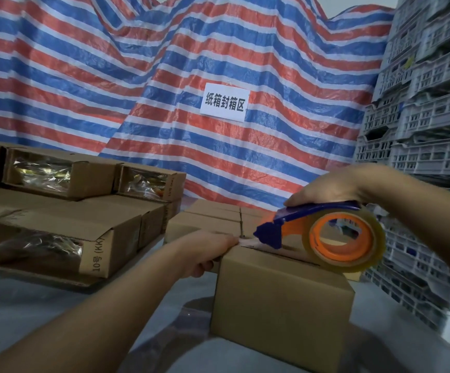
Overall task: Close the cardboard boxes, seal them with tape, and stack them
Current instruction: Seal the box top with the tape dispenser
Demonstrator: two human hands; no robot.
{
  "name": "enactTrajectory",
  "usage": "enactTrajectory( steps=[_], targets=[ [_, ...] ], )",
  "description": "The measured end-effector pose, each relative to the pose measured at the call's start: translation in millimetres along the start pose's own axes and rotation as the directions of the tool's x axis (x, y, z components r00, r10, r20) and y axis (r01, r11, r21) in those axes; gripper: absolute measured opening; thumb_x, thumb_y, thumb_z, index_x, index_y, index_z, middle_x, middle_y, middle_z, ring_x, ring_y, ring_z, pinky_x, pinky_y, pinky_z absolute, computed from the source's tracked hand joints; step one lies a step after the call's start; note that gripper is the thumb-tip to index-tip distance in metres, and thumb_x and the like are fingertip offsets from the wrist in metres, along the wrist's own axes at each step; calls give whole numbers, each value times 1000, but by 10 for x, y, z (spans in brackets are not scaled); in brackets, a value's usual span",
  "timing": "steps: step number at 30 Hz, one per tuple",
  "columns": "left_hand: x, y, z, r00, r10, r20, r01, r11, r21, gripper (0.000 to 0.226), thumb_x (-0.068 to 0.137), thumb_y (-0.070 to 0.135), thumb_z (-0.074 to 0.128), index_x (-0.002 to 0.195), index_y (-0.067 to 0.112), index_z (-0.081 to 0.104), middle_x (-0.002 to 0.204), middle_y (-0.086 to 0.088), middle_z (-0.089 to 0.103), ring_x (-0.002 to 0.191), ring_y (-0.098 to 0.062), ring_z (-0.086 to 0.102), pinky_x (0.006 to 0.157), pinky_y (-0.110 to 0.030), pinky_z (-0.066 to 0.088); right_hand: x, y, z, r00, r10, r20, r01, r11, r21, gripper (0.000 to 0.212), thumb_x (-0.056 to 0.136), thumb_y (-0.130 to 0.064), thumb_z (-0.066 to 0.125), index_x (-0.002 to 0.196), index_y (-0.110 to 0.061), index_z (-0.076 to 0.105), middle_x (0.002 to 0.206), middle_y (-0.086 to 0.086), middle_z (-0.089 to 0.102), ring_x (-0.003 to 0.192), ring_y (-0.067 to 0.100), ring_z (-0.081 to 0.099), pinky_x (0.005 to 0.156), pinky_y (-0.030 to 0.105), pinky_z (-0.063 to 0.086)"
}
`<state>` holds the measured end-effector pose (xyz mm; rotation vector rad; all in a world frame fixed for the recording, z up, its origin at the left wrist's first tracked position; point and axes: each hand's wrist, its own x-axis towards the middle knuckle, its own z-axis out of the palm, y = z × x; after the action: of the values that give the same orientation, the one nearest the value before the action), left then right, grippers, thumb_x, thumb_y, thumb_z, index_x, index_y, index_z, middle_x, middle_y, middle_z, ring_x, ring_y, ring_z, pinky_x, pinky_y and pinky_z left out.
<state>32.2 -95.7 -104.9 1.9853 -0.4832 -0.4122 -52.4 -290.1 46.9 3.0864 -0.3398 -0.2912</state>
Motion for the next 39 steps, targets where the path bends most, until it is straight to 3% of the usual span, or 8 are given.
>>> enactTrajectory(
  steps=[5,9,13,15,20,26,32,39],
  targets=[
    [-14,-8,30,1000,16,-14,-16,999,-48,29,97,48,50,89,21,59,65,3,43,52,-8,32,43,-18,23,-189,494,110,982,180,63,-190,940,284,54,96,-61,50,108,-12,68,80,6,70,70,20,64,78,31,50],
    [-30,28,63,998,11,-67,-9,999,33,32,95,53,52,96,21,59,74,2,48,60,-9,38,46,-20,30,-205,560,324,992,114,-52,-104,981,164,52,94,-68,44,126,-29,61,121,3,69,108,17,67,108,40,44],
    [-58,138,46,857,395,-330,-208,852,480,30,98,49,49,88,24,62,82,3,64,75,-10,61,69,-33,54,-226,548,373,991,121,-54,-111,979,171,55,96,-68,38,123,-26,62,116,6,70,106,19,67,108,42,43],
    [-178,230,151,758,600,-256,-361,713,601,28,99,52,42,92,32,61,86,14,63,73,3,58,61,-20,46,-229,543,374,994,100,-52,-88,976,198,48,100,-62,40,121,-25,60,118,11,70,106,23,68,107,44,46],
    [-318,220,424,807,539,240,-533,492,689,63,91,74,28,143,41,37,139,14,51,117,-4,49,86,-20,37,-206,606,406,994,100,-38,-85,951,298,53,98,-61,45,117,-16,65,107,15,73,95,33,70,101,42,52],
    [-339,209,405,820,533,209,-484,451,750,73,89,77,26,151,40,26,156,14,33,138,-8,35,106,-28,30,-315,872,267,995,66,80,-96,884,457,45,100,-51,47,117,-13,62,78,5,64,59,15,58,59,24,50],
    [-349,195,403,814,544,202,-487,450,749,87,78,83,15,152,40,27,155,16,33,139,-7,34,111,-31,29,-612,1228,418,993,100,57,-115,913,393,42,100,-53,42,111,-20,65,71,-4,68,62,14,62,61,22,50],
    [-394,336,418,799,562,214,-517,461,721,79,83,83,30,150,46,7,141,14,49,105,4,44,77,-11,32,-628,1232,657,996,91,26,-93,894,438,43,103,-52,41,84,-19,61,52,-8,62,42,5,56,48,14,46]
  ],
)
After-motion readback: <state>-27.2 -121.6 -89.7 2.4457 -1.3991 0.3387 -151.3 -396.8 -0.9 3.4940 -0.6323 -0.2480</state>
